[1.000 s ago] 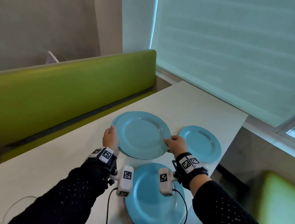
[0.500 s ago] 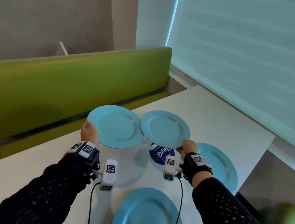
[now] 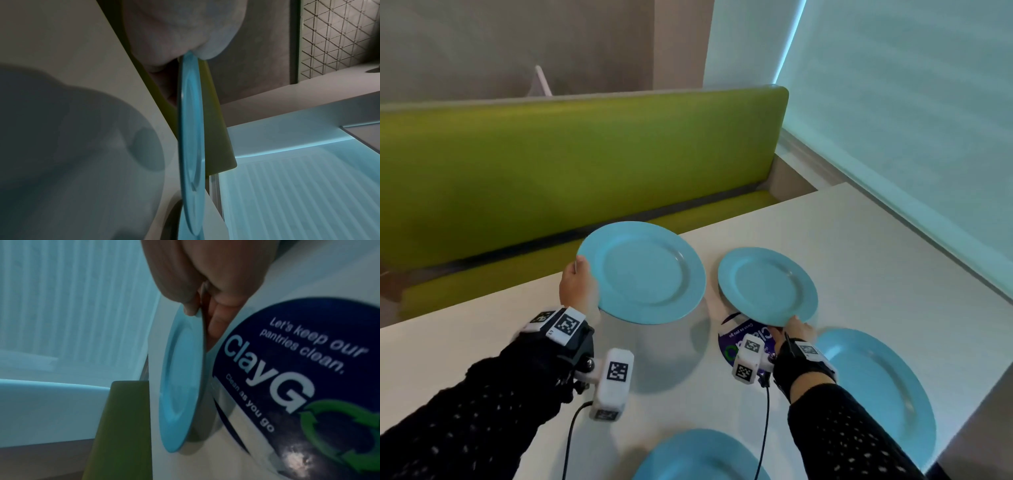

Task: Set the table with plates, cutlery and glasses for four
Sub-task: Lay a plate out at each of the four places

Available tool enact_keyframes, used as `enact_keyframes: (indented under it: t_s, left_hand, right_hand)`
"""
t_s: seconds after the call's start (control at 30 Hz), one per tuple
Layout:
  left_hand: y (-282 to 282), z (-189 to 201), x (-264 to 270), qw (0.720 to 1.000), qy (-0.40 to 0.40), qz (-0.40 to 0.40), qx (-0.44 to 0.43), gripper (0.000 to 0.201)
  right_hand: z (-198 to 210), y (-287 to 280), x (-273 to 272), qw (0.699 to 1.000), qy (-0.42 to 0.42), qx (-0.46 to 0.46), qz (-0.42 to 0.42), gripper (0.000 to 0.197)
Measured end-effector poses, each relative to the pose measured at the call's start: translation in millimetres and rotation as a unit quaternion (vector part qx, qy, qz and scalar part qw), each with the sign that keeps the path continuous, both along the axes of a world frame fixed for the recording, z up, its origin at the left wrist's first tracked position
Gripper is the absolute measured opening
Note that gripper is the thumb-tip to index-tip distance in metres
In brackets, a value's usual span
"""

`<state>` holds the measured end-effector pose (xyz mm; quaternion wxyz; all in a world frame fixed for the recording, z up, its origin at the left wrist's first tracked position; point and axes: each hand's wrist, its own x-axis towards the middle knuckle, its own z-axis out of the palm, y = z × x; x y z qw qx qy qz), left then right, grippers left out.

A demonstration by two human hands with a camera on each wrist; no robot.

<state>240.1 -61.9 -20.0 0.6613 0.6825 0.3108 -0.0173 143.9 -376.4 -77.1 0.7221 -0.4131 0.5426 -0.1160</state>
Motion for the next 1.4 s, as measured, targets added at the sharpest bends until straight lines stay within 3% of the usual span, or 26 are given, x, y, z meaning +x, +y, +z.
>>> enact_keyframes:
  t_s: [0.13, 0.23, 0.47, 0.63, 0.73, 0.83, 0.93, 1.03, 1.27, 1.4]
  left_hand:
    - [0, -2, 3, 1.0, 0.004, -0.005, -0.012, 0.048]
    - [-1, -4, 4, 0.999, -0.004, -0.005, -0.033, 0.046]
    - [-6, -7, 4, 0.998, -0.006, -0.007, -0.059, 0.045]
    - [-11, -4, 1, 0.998, -0.002, -0.017, -0.063, 0.043]
    - [-13, -2, 0, 0.997, 0.001, -0.022, -0.072, 0.042]
    - [-14, -4, -1, 0.997, 0.003, -0.022, -0.079, 0.042]
    - [-13, -9, -2, 0.998, 0.005, -0.024, -0.066, 0.045]
    - [-13, -12, -4, 0.998, 0.019, -0.023, -0.048, 0.047]
    - [1, -23, -20, 0.998, 0.06, -0.02, -0.006, 0.048]
    - [24, -69, -20, 0.998, 0.051, 0.011, -0.023, 0.049]
  right_hand:
    - [-1, 3, 16, 0.999, -0.006, -0.012, 0.031, 0.049]
    - [-3, 5, 28, 0.999, -0.011, -0.018, 0.035, 0.038]
    - [-7, 8, 43, 0.996, -0.05, -0.014, 0.07, 0.035]
    - [-2, 9, 49, 0.993, -0.038, -0.04, 0.104, 0.011]
    - [-1, 9, 50, 0.991, -0.042, -0.04, 0.118, 0.013]
    - [1, 11, 49, 0.984, -0.053, -0.032, 0.168, 0.037]
    - [4, 20, 48, 0.982, -0.036, -0.038, 0.179, 0.029]
    - [4, 40, 45, 0.967, 0.004, -0.073, 0.245, 0.006]
    - [10, 99, 31, 0.91, -0.022, -0.063, 0.41, 0.018]
    - [12, 117, 29, 0.901, -0.015, -0.077, 0.426, 0.034]
